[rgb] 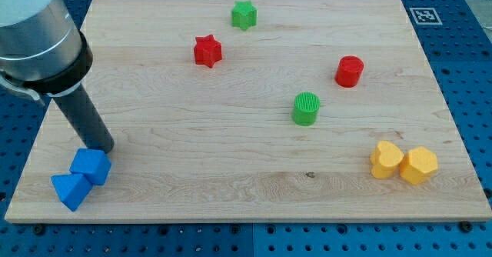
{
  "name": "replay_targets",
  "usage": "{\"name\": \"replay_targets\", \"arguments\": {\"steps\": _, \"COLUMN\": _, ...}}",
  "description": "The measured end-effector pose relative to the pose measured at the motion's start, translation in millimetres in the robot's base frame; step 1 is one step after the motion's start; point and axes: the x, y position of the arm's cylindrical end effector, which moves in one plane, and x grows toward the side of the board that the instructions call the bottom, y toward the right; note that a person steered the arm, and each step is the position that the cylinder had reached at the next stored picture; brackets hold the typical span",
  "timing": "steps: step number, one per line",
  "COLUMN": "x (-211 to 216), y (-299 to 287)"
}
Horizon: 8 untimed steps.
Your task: Push the red star to the left slightly
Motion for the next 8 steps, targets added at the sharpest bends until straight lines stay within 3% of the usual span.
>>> {"name": "replay_targets", "arguments": {"steps": 2, "x": -87, "y": 52}}
{"name": "replay_targets", "arguments": {"steps": 4, "x": -93, "y": 63}}
{"name": "replay_targets", "arguments": {"steps": 8, "x": -146, "y": 171}}
